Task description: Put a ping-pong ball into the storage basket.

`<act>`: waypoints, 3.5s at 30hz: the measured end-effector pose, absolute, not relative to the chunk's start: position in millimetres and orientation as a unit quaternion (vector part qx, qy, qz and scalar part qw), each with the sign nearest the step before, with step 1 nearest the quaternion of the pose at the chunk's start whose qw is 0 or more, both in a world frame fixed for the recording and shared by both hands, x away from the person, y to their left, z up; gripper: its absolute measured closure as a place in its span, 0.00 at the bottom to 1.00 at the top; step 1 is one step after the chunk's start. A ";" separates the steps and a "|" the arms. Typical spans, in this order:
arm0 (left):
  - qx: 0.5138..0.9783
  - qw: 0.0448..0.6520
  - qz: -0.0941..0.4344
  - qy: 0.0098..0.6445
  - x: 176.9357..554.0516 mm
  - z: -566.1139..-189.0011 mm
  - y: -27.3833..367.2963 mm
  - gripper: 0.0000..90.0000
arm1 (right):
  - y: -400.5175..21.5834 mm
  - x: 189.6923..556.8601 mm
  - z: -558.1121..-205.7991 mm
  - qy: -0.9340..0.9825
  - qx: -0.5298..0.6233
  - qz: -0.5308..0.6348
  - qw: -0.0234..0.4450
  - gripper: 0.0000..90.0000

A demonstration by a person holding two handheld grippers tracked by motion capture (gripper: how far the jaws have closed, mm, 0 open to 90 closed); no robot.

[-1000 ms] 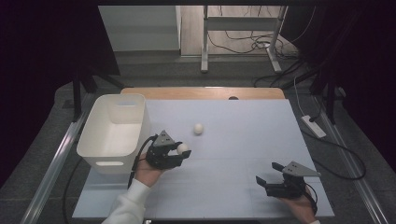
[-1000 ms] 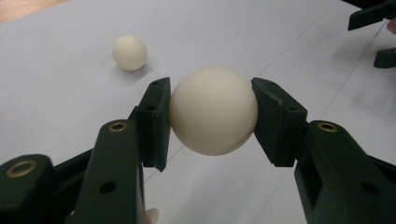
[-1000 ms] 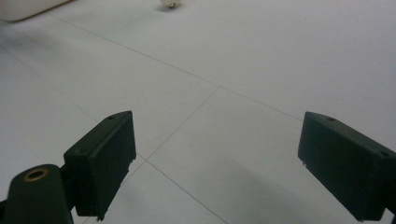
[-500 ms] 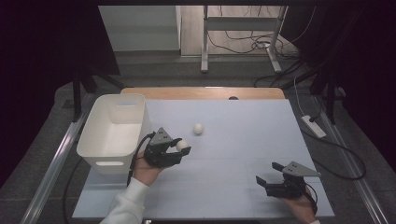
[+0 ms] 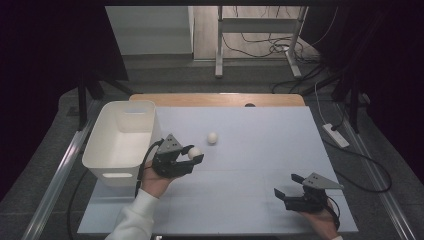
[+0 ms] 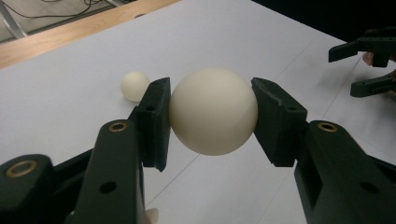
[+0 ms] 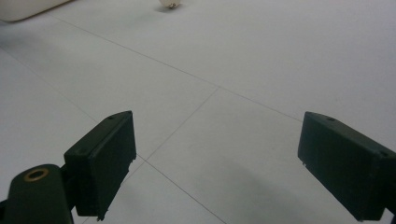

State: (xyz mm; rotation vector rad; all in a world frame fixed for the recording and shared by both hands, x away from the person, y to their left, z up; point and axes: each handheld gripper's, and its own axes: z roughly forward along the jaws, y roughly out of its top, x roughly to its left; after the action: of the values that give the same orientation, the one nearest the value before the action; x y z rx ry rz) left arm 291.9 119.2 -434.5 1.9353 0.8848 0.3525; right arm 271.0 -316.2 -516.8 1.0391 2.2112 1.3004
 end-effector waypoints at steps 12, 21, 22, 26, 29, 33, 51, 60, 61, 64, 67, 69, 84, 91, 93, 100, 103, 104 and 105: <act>0.786 0.480 0.148 0.360 291.6 -428.3 122.0 0.56 | -316.3 271.1 -516.8 0.785 0.369 0.461 0.186 0.13; 0.778 0.492 0.153 0.359 292.0 -421.1 125.3 0.56 | -316.4 271.1 -516.6 0.785 0.370 0.460 0.186 0.13; 0.778 0.492 0.154 0.359 292.1 -419.9 125.5 0.56 | -316.5 271.1 -516.6 0.785 0.370 0.461 0.187 0.13; 0.776 0.495 0.158 0.358 292.8 -415.8 126.3 0.56 | -316.4 271.0 -516.6 0.785 0.371 0.461 0.186 0.13; 0.774 0.497 0.160 0.358 293.6 -413.6 127.1 0.56 | -316.6 271.0 -516.5 0.785 0.370 0.460 0.186 0.13; 0.772 0.499 0.162 0.358 294.3 -411.1 128.6 0.56 | -316.8 271.0 -516.4 0.785 0.370 0.461 0.187 0.13; 0.763 0.508 0.168 0.363 297.6 -402.7 135.6 0.56 | -317.6 271.0 -515.9 0.783 0.372 0.462 0.188 0.13; 0.758 0.510 0.173 0.367 299.5 -397.8 140.1 0.56 | -317.5 271.1 -516.1 0.782 0.372 0.464 0.188 0.13; 0.758 0.510 0.174 0.367 299.8 -397.4 140.6 0.56 | -317.5 271.1 -516.1 0.782 0.372 0.464 0.188 0.13; 0.756 0.511 0.175 0.370 300.8 -396.5 142.1 0.56 | -317.6 271.2 -516.1 0.781 0.373 0.464 0.188 0.13; 0.755 0.510 0.177 0.371 301.2 -395.8 143.6 0.56 | -317.6 271.2 -516.0 0.781 0.373 0.464 0.188 0.13; 0.753 0.512 0.179 0.373 301.5 -394.7 145.1 0.56 | -317.6 271.1 -516.0 0.781 0.373 0.464 0.188 0.13; 0.743 0.514 0.186 0.386 306.9 -391.7 154.7 0.56 | -317.8 271.2 -516.1 0.782 0.373 0.463 0.189 0.13; 0.738 0.513 0.192 0.395 309.6 -391.0 161.2 0.56 | -317.8 271.0 -516.0 0.782 0.373 0.463 0.189 0.13; 0.737 0.513 0.193 0.395 310.0 -390.8 162.2 0.56 | -317.9 271.1 -516.0 0.782 0.373 0.463 0.189 0.13; 0.729 0.512 0.202 0.407 311.1 -390.0 170.8 0.56 | -317.8 271.0 -515.8 0.781 0.373 0.463 0.189 0.13; 0.727 0.509 0.206 0.411 312.1 -389.8 175.2 0.56 | -317.9 271.1 -515.9 0.781 0.373 0.463 0.189 0.13; 0.727 0.509 0.206 0.411 312.1 -389.8 175.2 0.56 | -317.9 271.1 -515.9 0.781 0.373 0.463 0.190 0.13; 0.725 0.510 0.206 0.414 312.4 -389.7 176.4 0.56 | -317.9 271.1 -515.9 0.781 0.373 0.463 0.190 0.13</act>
State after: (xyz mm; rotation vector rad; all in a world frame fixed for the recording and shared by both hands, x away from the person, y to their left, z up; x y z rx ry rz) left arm 312.4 176.4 -389.7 1.7471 0.9968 0.4972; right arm 271.1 -317.9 -515.9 1.0486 2.1961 1.3023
